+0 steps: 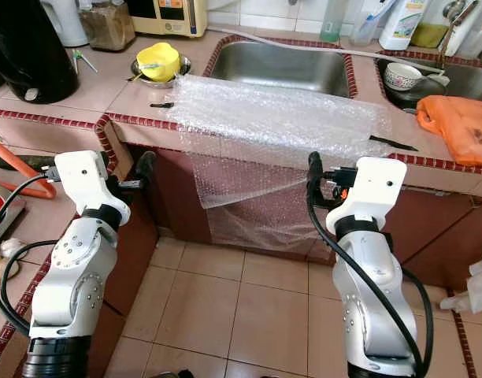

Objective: Kitchen organization

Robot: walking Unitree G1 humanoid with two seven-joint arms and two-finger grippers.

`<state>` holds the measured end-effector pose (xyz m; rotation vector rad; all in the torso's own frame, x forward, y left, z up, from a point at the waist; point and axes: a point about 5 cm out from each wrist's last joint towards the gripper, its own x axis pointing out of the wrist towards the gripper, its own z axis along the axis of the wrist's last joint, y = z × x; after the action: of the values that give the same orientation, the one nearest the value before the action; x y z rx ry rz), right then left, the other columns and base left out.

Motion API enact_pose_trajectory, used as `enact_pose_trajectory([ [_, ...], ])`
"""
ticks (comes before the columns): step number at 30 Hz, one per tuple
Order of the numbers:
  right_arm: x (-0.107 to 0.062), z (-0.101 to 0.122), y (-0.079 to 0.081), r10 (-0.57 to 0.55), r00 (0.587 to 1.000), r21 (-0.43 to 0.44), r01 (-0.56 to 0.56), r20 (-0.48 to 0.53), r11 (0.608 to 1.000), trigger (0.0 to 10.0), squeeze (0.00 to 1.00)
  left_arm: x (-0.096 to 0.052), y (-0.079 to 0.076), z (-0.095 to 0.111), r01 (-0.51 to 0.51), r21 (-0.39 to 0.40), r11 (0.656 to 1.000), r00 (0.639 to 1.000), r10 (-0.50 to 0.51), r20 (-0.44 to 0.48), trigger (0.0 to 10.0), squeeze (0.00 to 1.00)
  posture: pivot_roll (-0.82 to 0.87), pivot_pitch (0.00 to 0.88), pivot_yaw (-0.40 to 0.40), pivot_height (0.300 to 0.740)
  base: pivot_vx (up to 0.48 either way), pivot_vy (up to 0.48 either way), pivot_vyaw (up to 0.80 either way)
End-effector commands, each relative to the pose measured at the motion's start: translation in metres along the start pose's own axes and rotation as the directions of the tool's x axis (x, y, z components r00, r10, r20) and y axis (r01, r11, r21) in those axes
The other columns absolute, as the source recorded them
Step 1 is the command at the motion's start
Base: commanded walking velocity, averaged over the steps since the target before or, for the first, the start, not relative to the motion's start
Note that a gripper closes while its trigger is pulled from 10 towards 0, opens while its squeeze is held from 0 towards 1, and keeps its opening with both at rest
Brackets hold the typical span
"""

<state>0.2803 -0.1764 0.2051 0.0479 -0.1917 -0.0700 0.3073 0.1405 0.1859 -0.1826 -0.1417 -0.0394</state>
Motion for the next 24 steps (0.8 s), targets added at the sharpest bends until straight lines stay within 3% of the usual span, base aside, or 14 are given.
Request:
enact_pose_trajectory([
  [1,-0.002,0.004,-0.003,-0.010,1.000,0.003,0.010,0.012,1.000,10.0,0.00,-0.003,-0.001,-0.001,0.022,-0.038,0.999,1.000,-0.023,-0.019,10.0,0.00,-0.03,0.160,-0.005,0.740,0.000,0.000,0.00],
  [9,-0.002,0.003,-0.002,-0.013,1.000,0.000,0.013,0.016,1.000,10.0,0.00,0.000,-0.003,0.000,0.042,-0.041,0.998,0.999,-0.043,-0.029,10.0,0.00,-0.03,0.157,0.000,0.740,0.000,0.000,0.00],
  [14,-0.002,0.006,-0.002,-0.014,1.000,0.001,0.014,0.028,1.000,10.0,0.00,0.007,-0.006,0.016,0.045,-0.021,0.999,0.998,-0.044,0.046,10.0,0.00,-0.03,0.157,-0.003,0.740,0.000,0.000,0.00],
  [16,-0.002,0.010,-0.002,-0.010,0.999,0.000,0.010,0.051,1.000,10.0,0.00,0.009,-0.006,0.025,0.027,0.058,0.998,0.991,-0.034,0.133,10.0,0.00,-0.03,0.156,-0.006,0.740,0.000,0.000,0.00],
  [18,-0.002,0.012,-0.001,-0.006,0.998,-0.006,0.006,0.060,1.000,10.0,0.00,0.008,-0.006,0.028,0.041,0.037,0.998,0.994,-0.045,0.102,10.0,0.00,-0.03,0.156,-0.008,0.740,0.000,0.000,0.00],
  [21,-0.002,0.015,-0.001,0.002,0.997,-0.028,0.000,0.079,1.000,10.0,0.00,0.007,-0.008,0.033,0.059,0.096,0.994,0.990,-0.070,0.121,10.0,0.00,-0.02,0.157,-0.009,0.740,0.000,0.000,0.00],
  [24,-0.002,0.010,0.000,-0.003,0.998,-0.011,0.003,0.055,1.000,10.0,0.00,0.007,-0.005,0.032,0.065,0.042,0.997,0.992,-0.069,0.108,10.0,0.00,-0.02,0.158,-0.011,0.740,0.000,0.000,0.00],
])
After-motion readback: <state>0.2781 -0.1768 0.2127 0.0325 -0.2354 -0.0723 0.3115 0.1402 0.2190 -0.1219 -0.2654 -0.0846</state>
